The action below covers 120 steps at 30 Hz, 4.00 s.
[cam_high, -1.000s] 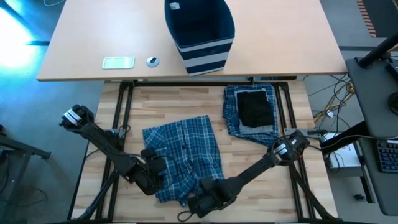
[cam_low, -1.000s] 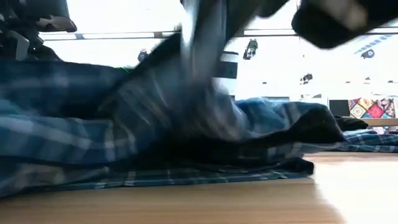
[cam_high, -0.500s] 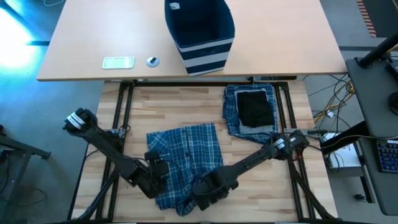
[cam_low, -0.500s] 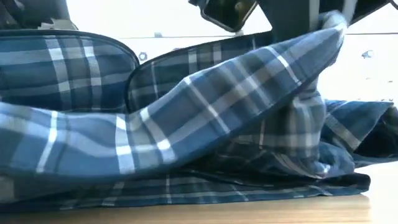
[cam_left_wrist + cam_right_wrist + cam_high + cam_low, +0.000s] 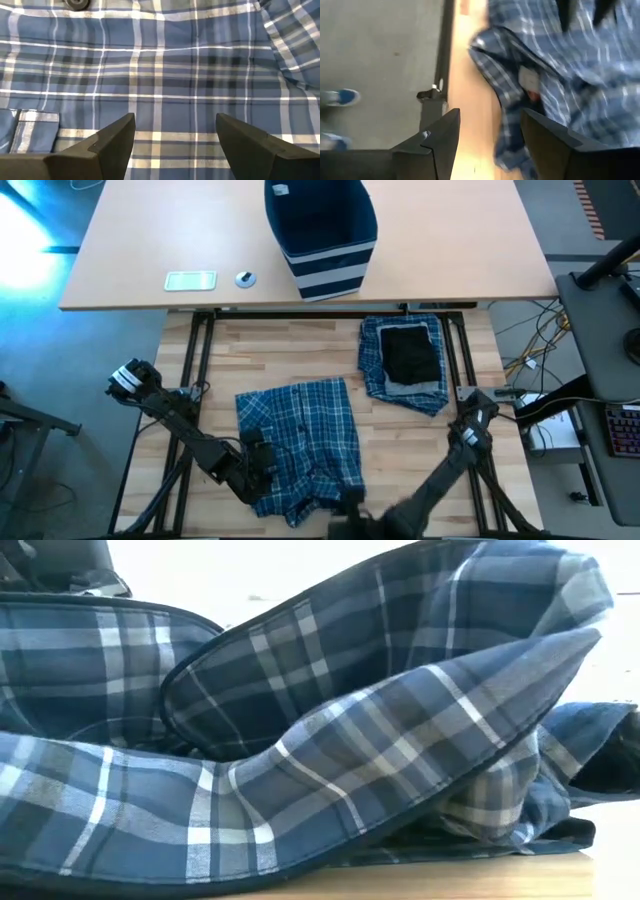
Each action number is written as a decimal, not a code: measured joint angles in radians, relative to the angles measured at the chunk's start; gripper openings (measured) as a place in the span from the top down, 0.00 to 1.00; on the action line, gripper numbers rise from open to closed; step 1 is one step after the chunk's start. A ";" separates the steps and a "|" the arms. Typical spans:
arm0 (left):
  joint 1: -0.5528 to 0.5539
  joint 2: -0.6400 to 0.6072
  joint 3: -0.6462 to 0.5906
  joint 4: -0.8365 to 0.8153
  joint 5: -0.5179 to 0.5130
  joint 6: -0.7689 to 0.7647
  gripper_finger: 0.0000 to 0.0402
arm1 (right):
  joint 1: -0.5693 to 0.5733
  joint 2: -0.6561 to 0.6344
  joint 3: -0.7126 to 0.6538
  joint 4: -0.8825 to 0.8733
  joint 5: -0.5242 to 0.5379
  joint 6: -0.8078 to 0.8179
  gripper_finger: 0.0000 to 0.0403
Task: Fold Laundry from Bin
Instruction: Fold the blue patterned long sleeve
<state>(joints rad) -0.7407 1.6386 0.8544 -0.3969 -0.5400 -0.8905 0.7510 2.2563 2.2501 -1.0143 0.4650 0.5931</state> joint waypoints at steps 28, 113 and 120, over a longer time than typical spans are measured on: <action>-0.127 0.255 0.112 0.646 0.380 -0.731 0.35 | -0.115 0.141 0.033 0.050 -0.204 -0.030 0.71; -0.038 0.081 0.094 0.144 -0.002 -1.383 0.93 | -0.672 -0.029 0.096 -0.063 -0.464 -0.447 0.98; 0.019 -0.014 0.089 -0.157 0.068 -1.390 0.95 | -0.409 -0.069 0.097 -0.085 -0.377 -0.357 0.98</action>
<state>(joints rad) -0.7212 1.6247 0.9438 -0.5543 -0.4721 -2.2808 0.3417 2.1872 2.3466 -1.0995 0.0882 0.2358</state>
